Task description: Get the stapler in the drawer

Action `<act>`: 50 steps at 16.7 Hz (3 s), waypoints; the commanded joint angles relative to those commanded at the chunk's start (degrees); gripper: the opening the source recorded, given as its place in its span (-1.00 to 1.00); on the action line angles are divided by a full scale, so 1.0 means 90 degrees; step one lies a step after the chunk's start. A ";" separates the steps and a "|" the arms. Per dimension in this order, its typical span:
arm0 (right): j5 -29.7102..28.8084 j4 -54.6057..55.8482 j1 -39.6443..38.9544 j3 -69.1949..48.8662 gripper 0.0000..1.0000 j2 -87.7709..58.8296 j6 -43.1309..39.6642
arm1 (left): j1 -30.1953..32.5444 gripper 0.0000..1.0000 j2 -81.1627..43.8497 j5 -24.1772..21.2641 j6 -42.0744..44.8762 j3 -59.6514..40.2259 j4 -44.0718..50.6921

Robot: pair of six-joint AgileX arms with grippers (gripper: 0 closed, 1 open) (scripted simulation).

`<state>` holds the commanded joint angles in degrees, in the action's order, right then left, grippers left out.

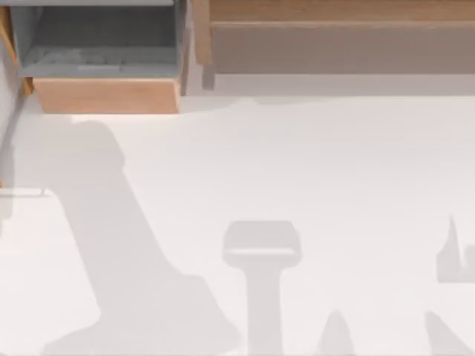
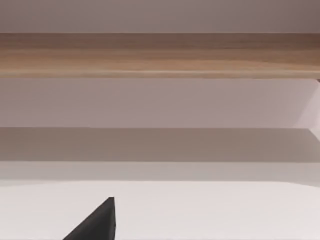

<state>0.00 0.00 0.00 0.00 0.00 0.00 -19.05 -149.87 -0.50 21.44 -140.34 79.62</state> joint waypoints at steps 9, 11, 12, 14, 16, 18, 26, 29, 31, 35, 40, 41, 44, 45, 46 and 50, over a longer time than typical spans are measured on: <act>0.0000 0.0000 0.0000 0.0000 1.00 0.0000 0.0000 | -0.0102 1.00 0.0594 -0.0280 0.0449 0.0441 -0.0397; 0.0000 0.0000 0.0000 0.0000 1.00 0.0000 0.0000 | -0.0214 1.00 0.1182 -0.0560 0.0919 0.0885 -0.0923; 0.0000 0.0000 0.0000 0.0000 1.00 0.0000 0.0000 | -0.0312 1.00 0.1502 -0.0711 0.1207 0.1148 -0.1286; 0.0000 0.0000 0.0000 0.0000 1.00 0.0000 0.0000 | -0.0619 1.00 0.2120 -0.1008 0.1860 0.1754 -0.2187; 0.0000 0.0000 0.0000 0.0000 1.00 0.0000 0.0000 | -0.1036 1.00 0.2685 -0.1290 0.2587 0.2460 -0.3262; 0.0000 0.0000 0.0000 0.0000 1.00 0.0000 0.0000 | -0.1506 1.00 0.3178 -0.1555 0.3363 0.3272 -0.4461; 0.0000 0.0000 0.0000 0.0000 1.00 0.0000 0.0000 | -0.3088 1.00 0.4223 -0.2538 0.6312 0.7290 -0.9846; 0.0000 0.0000 0.0000 0.0000 1.00 0.0000 0.0000 | -0.3301 1.00 0.4245 -0.2964 0.7083 0.8888 -1.1934; 0.0000 0.0000 0.0000 0.0000 1.00 0.0000 0.0000 | -0.3327 1.00 0.4221 -0.3270 0.7450 0.9861 -1.3306; 0.0000 0.0000 0.0000 0.0000 1.00 0.0000 0.0000 | -0.3123 1.00 0.4122 -0.3909 0.7824 1.1423 -1.5832; 0.0000 0.0000 0.0000 0.0000 1.00 0.0000 0.0000 | -0.2649 1.00 0.4000 -0.4570 0.7811 1.2542 -1.8034; 0.0000 0.0000 0.0000 0.0000 1.00 0.0000 0.0000 | -0.2571 1.00 0.3987 -0.4659 0.7787 1.2660 -1.8299; 0.0000 0.0000 0.0000 0.0000 1.00 0.0000 0.0000 | -0.2456 1.00 0.3971 -0.4787 0.7746 1.2802 -1.8650; 0.0000 0.0000 0.0000 0.0000 1.00 0.0000 0.0000 | -0.2456 1.00 0.3971 -0.4787 0.7746 1.2802 -1.8650; 0.0000 0.0000 0.0000 0.0000 1.00 0.0000 0.0000 | -0.2456 1.00 0.3971 -0.4787 0.7746 1.2802 -1.8650; 0.0000 0.0000 0.0000 0.0000 1.00 0.0000 0.0000 | -0.2462 1.00 0.3974 -0.4769 0.7747 1.2766 -1.8624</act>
<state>0.00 0.00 0.00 0.00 0.00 0.00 -41.21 -114.11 -43.42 91.16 -25.45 -88.00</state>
